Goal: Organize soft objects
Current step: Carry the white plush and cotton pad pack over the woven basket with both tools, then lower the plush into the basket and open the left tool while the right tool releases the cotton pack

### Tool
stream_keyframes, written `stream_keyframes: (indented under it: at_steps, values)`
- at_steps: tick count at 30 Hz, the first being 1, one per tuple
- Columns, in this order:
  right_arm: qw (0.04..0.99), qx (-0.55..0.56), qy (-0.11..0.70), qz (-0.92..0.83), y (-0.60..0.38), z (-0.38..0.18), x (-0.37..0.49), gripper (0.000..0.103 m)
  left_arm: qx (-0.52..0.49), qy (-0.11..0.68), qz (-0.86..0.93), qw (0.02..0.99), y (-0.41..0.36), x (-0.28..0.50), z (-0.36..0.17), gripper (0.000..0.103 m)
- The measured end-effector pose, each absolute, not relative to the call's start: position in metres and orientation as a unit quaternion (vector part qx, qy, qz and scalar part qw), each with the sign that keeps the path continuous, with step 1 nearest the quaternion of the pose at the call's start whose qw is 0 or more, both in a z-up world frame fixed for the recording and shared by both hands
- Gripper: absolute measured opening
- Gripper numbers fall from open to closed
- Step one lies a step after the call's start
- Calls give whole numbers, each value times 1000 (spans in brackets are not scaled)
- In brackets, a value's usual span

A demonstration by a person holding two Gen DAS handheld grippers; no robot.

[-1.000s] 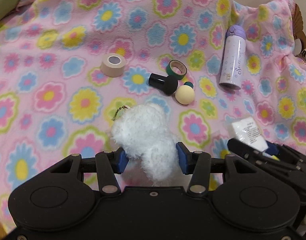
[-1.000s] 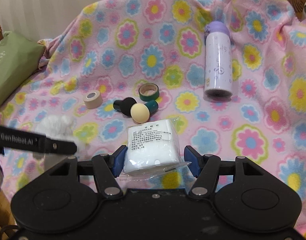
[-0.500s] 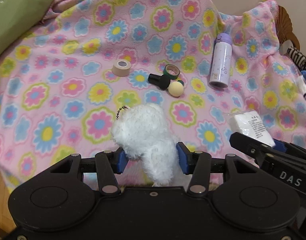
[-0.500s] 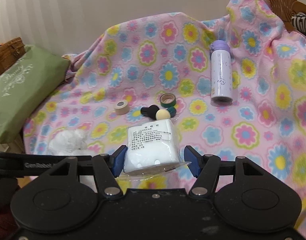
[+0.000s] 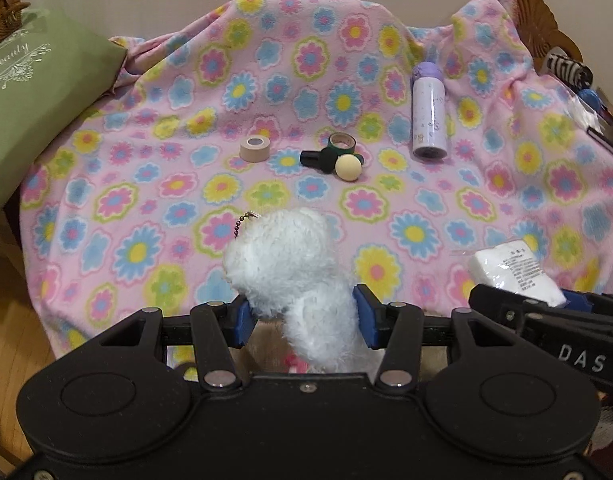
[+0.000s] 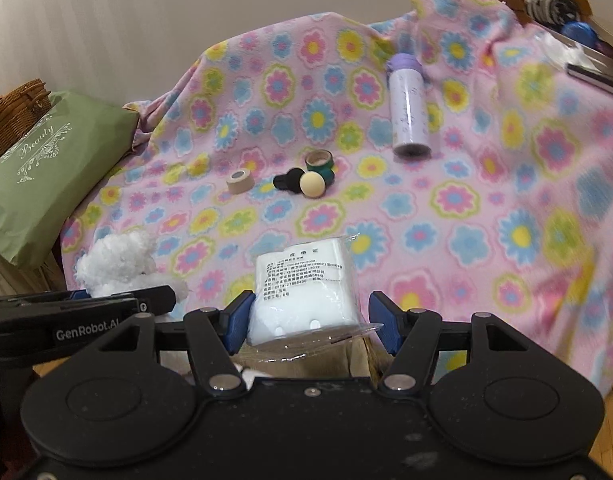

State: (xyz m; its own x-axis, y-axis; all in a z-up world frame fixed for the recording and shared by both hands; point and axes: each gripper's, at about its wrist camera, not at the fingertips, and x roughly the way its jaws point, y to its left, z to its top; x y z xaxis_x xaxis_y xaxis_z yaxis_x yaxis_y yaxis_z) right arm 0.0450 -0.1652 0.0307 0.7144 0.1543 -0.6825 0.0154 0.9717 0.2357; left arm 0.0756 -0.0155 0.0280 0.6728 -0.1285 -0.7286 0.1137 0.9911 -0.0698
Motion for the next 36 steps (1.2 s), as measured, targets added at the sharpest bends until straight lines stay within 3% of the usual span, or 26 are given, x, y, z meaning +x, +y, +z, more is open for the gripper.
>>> stream_keyframes:
  at_steps: [12, 36]
  values:
    - [915, 106, 389, 32, -160, 25, -1, 62, -6, 416, -57, 908, -19, 37, 7, 50]
    - [901, 98, 421, 35, -155, 14, 2, 62, -1, 445, -19, 895, -6, 27, -10, 51]
